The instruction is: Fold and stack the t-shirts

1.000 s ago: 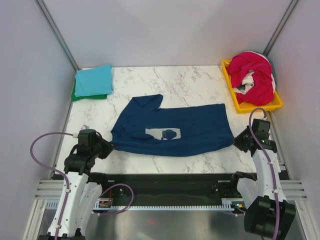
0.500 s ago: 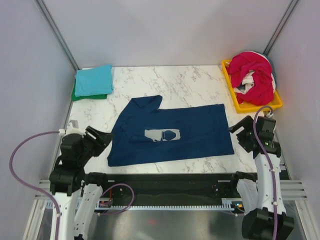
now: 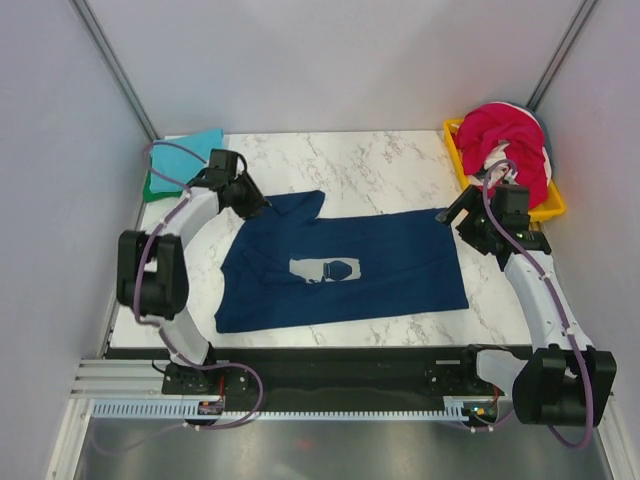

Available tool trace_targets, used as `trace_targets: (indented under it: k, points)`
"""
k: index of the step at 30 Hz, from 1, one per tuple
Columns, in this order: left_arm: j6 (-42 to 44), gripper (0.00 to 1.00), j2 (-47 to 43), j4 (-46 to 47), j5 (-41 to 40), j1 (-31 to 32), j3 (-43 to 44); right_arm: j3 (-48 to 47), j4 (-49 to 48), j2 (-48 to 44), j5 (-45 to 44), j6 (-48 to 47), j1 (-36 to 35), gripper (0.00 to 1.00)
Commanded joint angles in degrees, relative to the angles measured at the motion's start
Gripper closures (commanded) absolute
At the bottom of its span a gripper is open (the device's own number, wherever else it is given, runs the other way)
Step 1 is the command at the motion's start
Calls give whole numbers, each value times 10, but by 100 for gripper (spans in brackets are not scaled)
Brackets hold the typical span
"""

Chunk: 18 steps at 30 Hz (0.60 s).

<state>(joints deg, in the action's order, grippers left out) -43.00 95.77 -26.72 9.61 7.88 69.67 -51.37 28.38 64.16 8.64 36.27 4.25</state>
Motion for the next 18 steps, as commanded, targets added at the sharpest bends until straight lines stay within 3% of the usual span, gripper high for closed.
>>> trace_targets:
  k: [1,8,18]
  points:
    - [34,58,106,47,11,10,107,22,-46,16,-15,-13,-13,7]
    - [32,58,212,45,3,20,181,22,-53,43,-24,-38,-15,7]
    - [35,59,245,47,-19,37,198,22,-62,69,-24,-43,-14,8]
